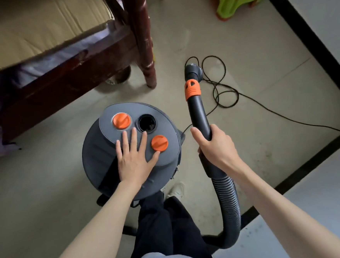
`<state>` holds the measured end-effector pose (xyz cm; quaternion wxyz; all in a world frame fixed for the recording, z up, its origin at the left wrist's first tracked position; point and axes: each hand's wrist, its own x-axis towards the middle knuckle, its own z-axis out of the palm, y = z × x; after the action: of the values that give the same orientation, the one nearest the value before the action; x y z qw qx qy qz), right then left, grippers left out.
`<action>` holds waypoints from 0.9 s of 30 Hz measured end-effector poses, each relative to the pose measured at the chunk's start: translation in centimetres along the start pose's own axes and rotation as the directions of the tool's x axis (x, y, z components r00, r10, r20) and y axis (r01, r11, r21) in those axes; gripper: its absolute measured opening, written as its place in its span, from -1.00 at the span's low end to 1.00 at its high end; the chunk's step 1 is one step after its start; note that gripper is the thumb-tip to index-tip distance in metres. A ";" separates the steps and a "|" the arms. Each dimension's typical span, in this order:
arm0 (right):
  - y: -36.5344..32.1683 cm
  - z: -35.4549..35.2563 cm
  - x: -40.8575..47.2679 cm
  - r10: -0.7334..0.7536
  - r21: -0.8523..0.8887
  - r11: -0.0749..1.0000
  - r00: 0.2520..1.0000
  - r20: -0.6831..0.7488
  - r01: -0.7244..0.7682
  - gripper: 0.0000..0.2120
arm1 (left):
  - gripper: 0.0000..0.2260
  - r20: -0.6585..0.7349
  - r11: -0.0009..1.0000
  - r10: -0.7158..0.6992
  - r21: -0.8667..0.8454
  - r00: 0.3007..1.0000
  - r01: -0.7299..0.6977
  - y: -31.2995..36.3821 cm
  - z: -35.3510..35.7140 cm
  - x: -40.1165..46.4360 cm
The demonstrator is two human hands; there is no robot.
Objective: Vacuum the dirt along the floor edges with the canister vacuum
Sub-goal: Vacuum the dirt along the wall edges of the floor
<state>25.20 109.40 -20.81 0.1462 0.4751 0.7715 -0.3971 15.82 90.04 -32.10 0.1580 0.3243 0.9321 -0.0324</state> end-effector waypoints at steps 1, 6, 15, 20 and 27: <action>-0.2 0.0 0.2 0.012 0.017 1.000 1.000 -0.004 -0.012 -0.61 | -0.33 -0.005 1.000 0.015 0.008 1.000 -0.015 -0.2 -0.1 0.3; -0.8 0.0 0.9 0.058 0.044 0.997 0.998 0.004 -0.058 -0.62 | -0.33 -0.012 0.993 0.109 0.053 0.994 -0.109 -1.1 -1.0 2.8; -2.4 0.3 2.0 0.104 0.051 0.993 0.995 0.002 -0.104 -0.62 | -0.28 0.035 0.957 0.253 0.138 0.967 -0.256 -2.9 -3.5 9.0; -3.5 0.2 3.0 0.128 0.087 0.988 0.992 -0.003 -0.128 -0.63 | -0.30 0.046 0.959 0.251 0.122 0.967 -0.254 -3.7 -4.5 11.8; -3.8 0.1 3.0 0.171 0.114 0.979 0.985 -0.020 -0.168 -0.60 | -0.29 0.051 0.962 0.244 0.117 0.969 -0.248 -4.4 -5.6 15.2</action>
<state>20.46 110.31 -20.91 0.1412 0.5524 0.7068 -0.4187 0.36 96.54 -31.73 0.1573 0.4459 0.8779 -0.0755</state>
